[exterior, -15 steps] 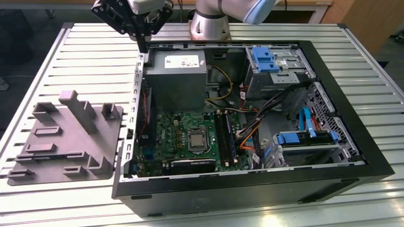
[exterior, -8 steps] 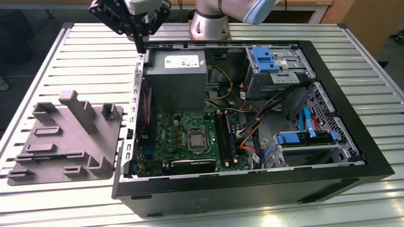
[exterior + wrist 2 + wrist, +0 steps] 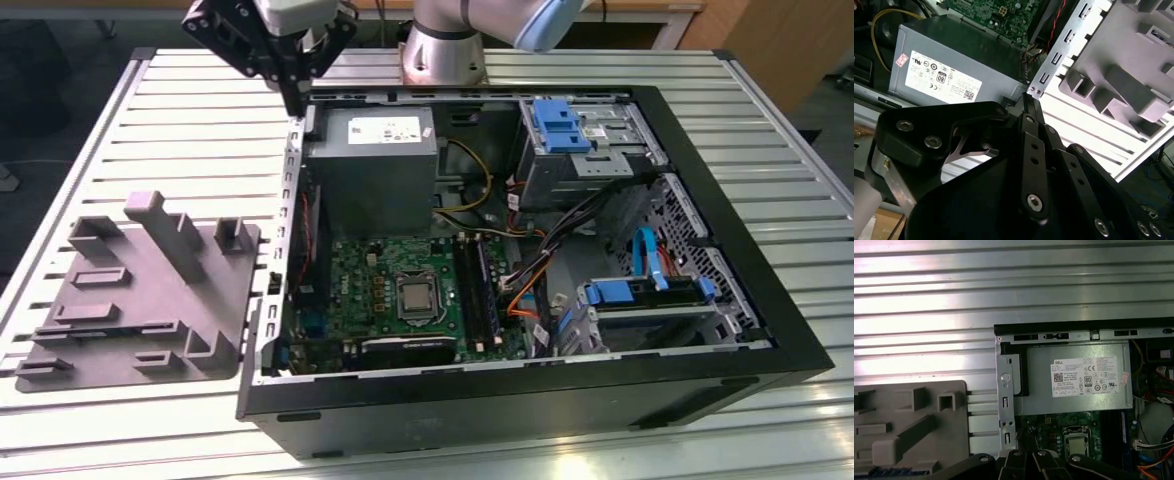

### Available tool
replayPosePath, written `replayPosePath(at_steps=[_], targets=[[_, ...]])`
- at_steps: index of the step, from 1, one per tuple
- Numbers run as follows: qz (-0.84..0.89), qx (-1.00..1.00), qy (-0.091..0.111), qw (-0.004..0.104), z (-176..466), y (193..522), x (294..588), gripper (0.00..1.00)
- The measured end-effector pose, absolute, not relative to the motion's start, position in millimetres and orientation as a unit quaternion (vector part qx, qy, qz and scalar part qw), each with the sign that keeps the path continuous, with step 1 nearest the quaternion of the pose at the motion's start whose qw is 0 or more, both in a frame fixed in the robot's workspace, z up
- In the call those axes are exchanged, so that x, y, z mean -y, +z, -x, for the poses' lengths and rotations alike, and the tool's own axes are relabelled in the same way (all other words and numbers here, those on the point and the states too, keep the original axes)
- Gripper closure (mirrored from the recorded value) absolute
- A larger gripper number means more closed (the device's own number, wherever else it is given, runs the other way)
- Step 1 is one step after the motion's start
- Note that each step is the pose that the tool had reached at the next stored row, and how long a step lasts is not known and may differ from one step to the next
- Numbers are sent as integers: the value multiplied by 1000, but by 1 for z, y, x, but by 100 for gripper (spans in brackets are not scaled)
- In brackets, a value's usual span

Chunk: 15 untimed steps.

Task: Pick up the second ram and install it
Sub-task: 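Reach for the second ram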

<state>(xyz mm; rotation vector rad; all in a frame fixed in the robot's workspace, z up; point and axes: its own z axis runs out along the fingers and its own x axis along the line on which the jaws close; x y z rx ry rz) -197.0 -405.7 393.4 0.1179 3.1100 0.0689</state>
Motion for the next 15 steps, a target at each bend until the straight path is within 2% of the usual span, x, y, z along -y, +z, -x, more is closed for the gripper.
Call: replayPosePath(at_steps=[15], targets=[[-38, -999, 22, 14, 205, 393, 413, 89]])
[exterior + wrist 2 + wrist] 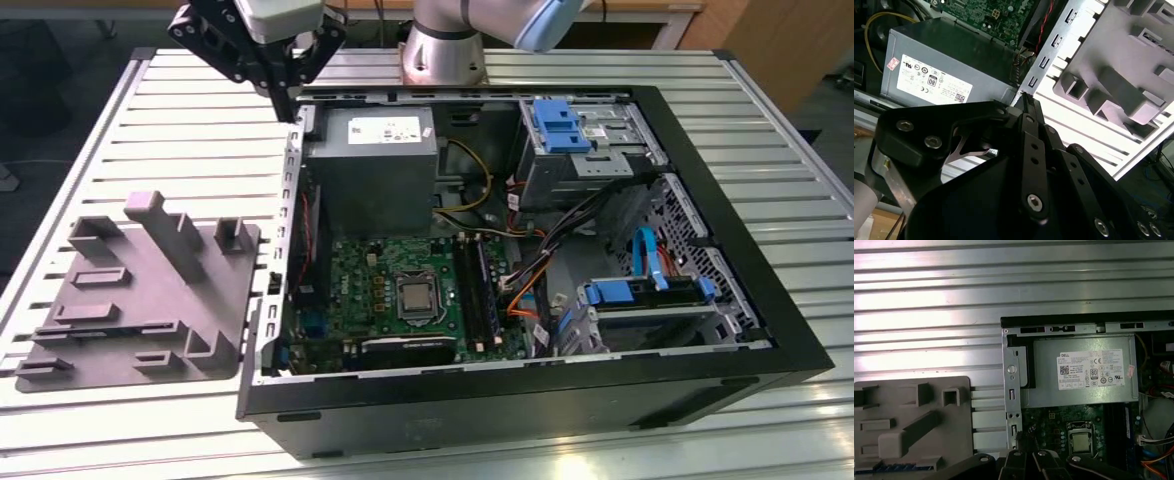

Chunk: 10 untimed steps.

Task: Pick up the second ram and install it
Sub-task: 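Reach for the second ram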

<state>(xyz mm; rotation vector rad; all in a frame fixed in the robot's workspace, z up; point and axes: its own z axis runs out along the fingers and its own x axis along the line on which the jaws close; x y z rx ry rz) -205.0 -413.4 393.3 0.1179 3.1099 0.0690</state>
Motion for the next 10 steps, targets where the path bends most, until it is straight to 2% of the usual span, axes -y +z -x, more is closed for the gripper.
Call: replayPosePath(at_steps=[10], targets=[[-38, -999, 22, 14, 211, 393, 416, 89]])
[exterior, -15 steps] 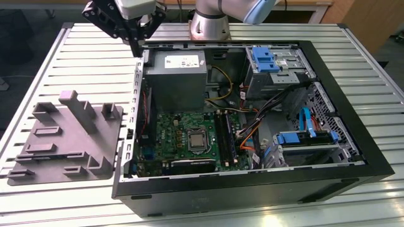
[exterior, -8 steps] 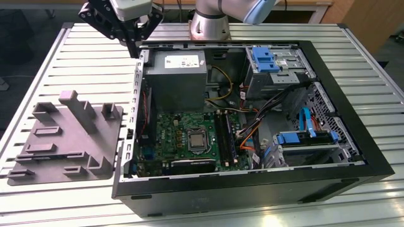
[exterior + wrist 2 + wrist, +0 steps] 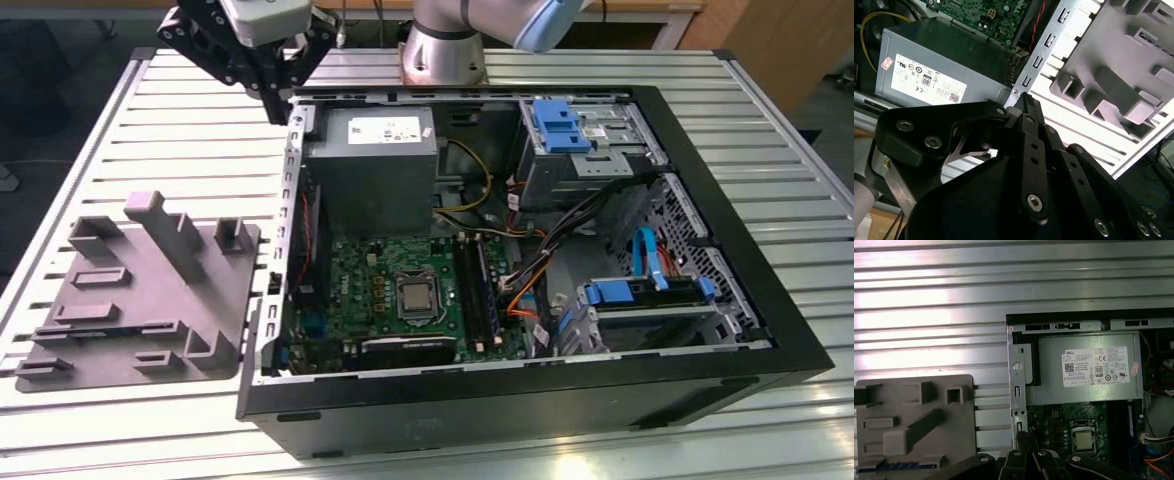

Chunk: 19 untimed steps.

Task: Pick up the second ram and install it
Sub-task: 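Reach for the second ram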

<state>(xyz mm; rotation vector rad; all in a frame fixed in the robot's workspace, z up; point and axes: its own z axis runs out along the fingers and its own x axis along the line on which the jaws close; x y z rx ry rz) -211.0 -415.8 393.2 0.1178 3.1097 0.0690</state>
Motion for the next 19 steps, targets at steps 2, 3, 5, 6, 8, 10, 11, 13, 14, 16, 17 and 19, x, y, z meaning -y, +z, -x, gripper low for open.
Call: replayPosePath(at_steps=[2, 3, 5, 6, 8, 10, 11, 13, 14, 16, 17, 19], targets=[[-38, -999, 22, 14, 212, 393, 416, 89], [-38, -999, 22, 14, 213, 393, 416, 89], [-38, -999, 22, 14, 215, 393, 416, 89], [-38, -999, 22, 14, 216, 393, 417, 89], [-38, -999, 22, 14, 217, 393, 417, 89], [-38, -999, 22, 14, 219, 393, 417, 89], [-38, -999, 22, 14, 220, 393, 417, 89], [-38, -999, 22, 14, 221, 393, 418, 89], [-38, -999, 22, 14, 222, 393, 418, 89], [-38, -999, 22, 14, 224, 393, 418, 89], [-38, -999, 22, 14, 225, 393, 418, 89], [-38, -999, 22, 14, 227, 393, 419, 89]])
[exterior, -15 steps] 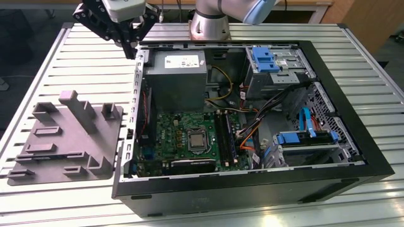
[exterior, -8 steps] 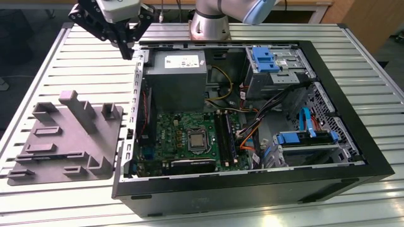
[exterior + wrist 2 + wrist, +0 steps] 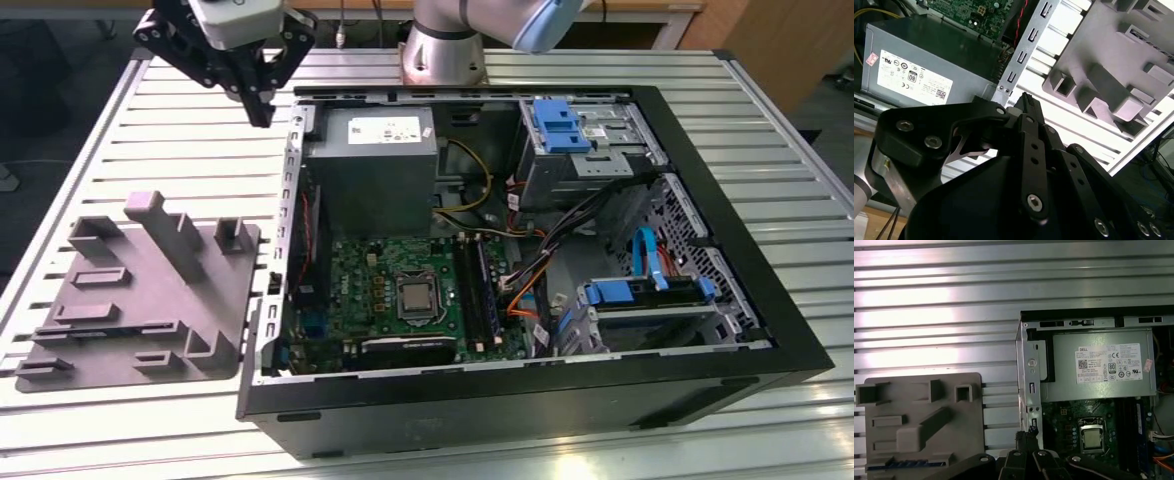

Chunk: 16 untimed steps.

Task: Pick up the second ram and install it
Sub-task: 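Reach for the second ram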

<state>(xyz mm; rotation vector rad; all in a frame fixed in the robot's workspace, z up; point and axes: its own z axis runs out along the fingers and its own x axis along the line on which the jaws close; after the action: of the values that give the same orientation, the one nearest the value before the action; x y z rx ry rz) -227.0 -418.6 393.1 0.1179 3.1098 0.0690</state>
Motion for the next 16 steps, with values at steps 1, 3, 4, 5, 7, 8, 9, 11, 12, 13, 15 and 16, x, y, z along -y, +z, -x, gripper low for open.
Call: replayPosePath(at_steps=[1, 3, 4, 5, 7, 8, 9, 11, 12, 13, 15, 16], targets=[[-38, -999, 22, 14, 228, 393, 419, 89], [-38, -999, 22, 14, 230, 393, 419, 89], [-38, -999, 22, 14, 231, 393, 419, 89], [-38, -999, 22, 14, 232, 393, 419, 89], [-38, -999, 22, 14, 233, 393, 420, 89], [-38, -999, 22, 14, 234, 393, 420, 89], [-38, -999, 22, 14, 235, 393, 420, 89], [-38, -999, 22, 14, 236, 393, 420, 89], [-38, -999, 22, 14, 237, 393, 420, 89], [-38, -999, 22, 14, 238, 393, 420, 89], [-38, -999, 22, 14, 239, 393, 420, 89], [-38, -999, 22, 14, 240, 393, 420, 89]])
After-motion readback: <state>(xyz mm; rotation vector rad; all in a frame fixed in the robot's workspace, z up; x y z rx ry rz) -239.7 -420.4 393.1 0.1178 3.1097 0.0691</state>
